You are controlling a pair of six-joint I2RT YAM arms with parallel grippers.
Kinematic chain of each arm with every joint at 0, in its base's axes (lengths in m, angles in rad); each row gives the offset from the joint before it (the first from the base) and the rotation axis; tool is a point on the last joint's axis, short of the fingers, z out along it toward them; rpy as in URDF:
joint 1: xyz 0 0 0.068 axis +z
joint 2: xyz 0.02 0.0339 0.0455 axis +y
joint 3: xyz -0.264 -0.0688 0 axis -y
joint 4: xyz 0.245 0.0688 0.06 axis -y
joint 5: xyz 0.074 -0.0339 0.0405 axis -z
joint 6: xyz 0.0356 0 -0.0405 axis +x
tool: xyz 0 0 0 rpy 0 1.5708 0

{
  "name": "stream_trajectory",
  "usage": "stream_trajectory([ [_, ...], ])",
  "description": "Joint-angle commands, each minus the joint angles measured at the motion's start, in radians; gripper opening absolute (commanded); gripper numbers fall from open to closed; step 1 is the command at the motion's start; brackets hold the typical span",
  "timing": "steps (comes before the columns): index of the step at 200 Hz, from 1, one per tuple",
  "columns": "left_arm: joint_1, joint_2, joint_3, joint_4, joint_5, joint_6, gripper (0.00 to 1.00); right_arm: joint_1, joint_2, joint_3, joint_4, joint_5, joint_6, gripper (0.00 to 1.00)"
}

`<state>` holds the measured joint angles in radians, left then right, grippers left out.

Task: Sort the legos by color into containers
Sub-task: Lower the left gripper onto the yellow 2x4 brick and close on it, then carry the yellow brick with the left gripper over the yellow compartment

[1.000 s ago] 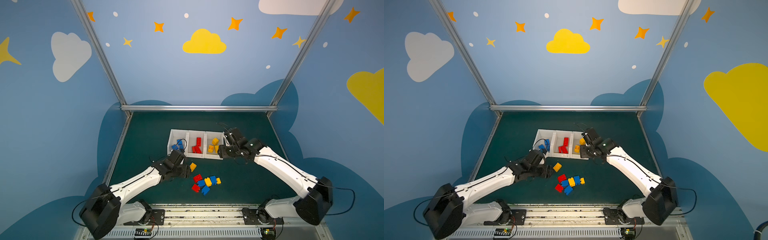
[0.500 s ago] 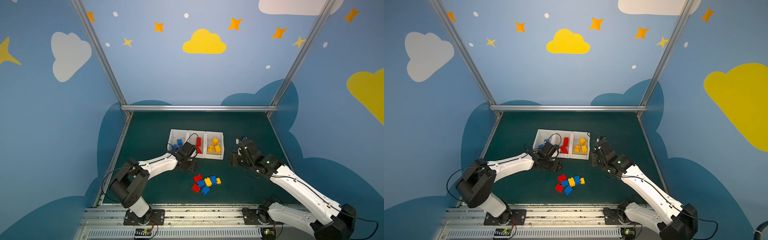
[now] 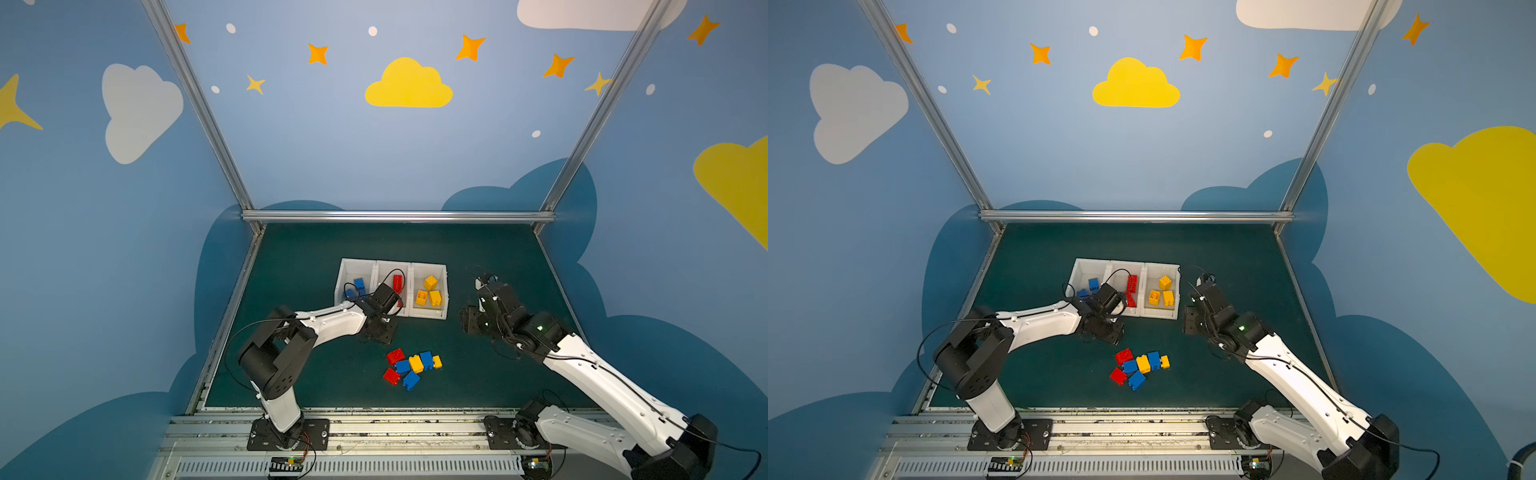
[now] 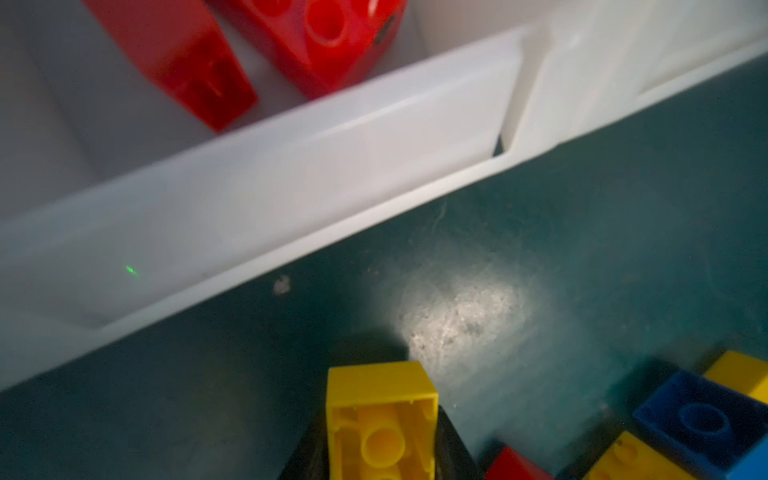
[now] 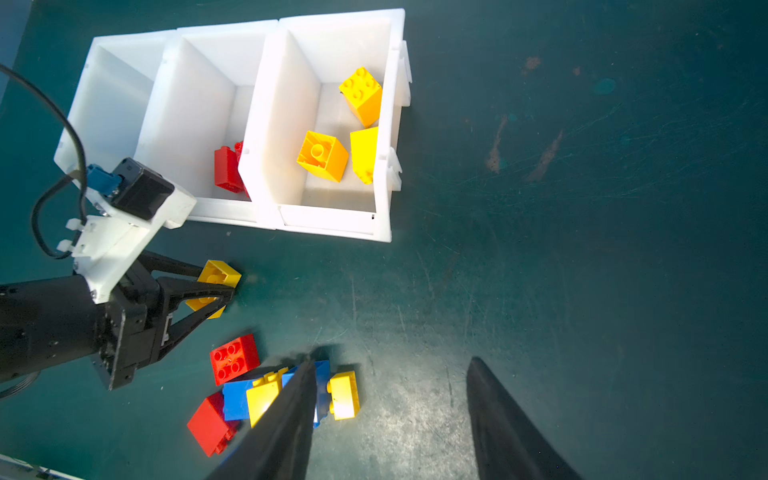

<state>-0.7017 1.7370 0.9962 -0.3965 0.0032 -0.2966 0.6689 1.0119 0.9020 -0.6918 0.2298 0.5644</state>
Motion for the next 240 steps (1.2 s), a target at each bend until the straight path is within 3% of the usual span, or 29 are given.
stream_trajectory([
  [1,-0.005,0.015,0.016,-0.020,-0.003,0.008,0.33,-0.007,-0.028,-0.018,-0.007,0.022,0.003,0.58],
  [40,-0.025,-0.004,0.065,-0.049,0.018,0.004,0.31,-0.014,-0.058,-0.029,-0.019,0.023,-0.001,0.58],
  [93,-0.050,0.027,0.288,-0.085,0.063,0.013,0.32,-0.027,-0.108,-0.035,-0.044,0.029,-0.018,0.58],
  [184,-0.011,0.436,0.931,-0.316,-0.011,0.104,0.32,-0.032,-0.204,-0.076,-0.089,0.006,0.011,0.57],
  [240,0.005,0.553,1.110,-0.375,-0.018,0.109,0.44,-0.032,-0.244,-0.091,-0.117,0.014,0.025,0.58],
])
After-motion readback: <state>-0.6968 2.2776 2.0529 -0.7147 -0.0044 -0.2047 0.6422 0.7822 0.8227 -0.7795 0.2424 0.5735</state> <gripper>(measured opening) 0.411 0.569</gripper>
